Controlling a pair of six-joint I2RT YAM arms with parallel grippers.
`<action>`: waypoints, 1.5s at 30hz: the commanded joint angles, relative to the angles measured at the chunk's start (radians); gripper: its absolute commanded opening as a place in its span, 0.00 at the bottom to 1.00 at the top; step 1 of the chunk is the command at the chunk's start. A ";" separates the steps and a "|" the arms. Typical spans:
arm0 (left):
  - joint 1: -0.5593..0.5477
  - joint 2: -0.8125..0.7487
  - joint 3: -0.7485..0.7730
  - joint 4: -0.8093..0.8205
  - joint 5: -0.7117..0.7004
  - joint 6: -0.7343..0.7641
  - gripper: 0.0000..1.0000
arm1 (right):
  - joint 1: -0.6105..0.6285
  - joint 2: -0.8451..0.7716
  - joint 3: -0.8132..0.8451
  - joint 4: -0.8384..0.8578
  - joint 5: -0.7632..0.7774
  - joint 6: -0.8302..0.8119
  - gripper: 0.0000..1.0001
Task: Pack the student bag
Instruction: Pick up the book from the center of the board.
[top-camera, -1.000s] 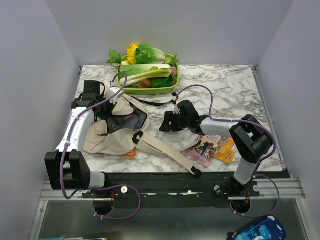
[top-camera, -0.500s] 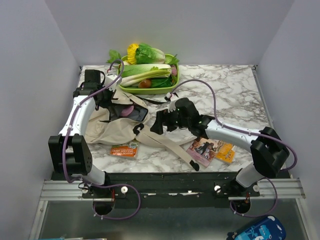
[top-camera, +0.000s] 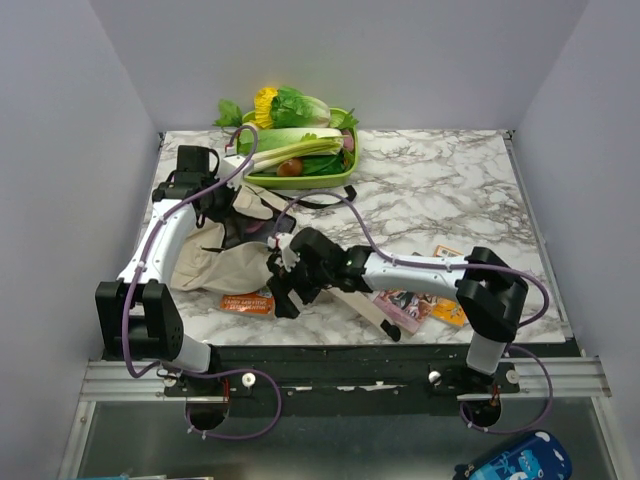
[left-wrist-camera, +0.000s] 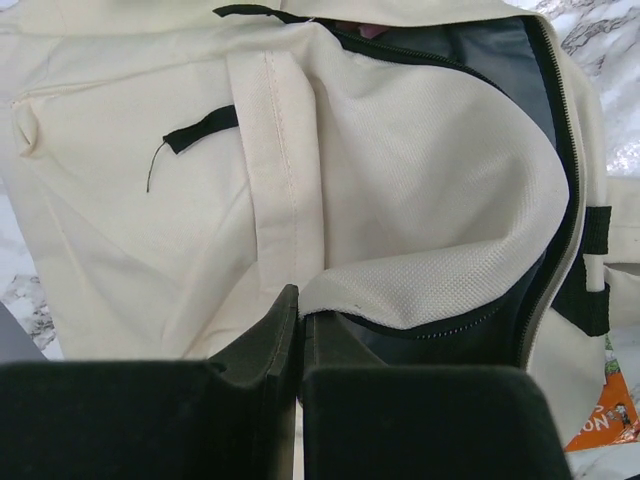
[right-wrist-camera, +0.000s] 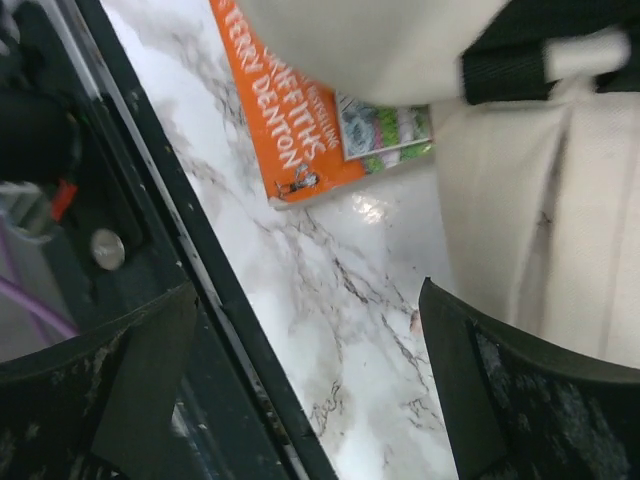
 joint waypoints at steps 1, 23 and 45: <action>0.000 -0.040 -0.004 0.067 0.069 -0.017 0.09 | 0.132 -0.010 -0.077 0.092 0.251 -0.211 1.00; 0.000 -0.013 0.046 0.012 0.107 0.001 0.08 | 0.222 0.159 -0.029 0.353 0.390 -0.722 0.99; 0.000 -0.020 0.032 -0.010 0.114 0.023 0.08 | 0.226 0.229 -0.094 0.349 0.359 -0.666 0.48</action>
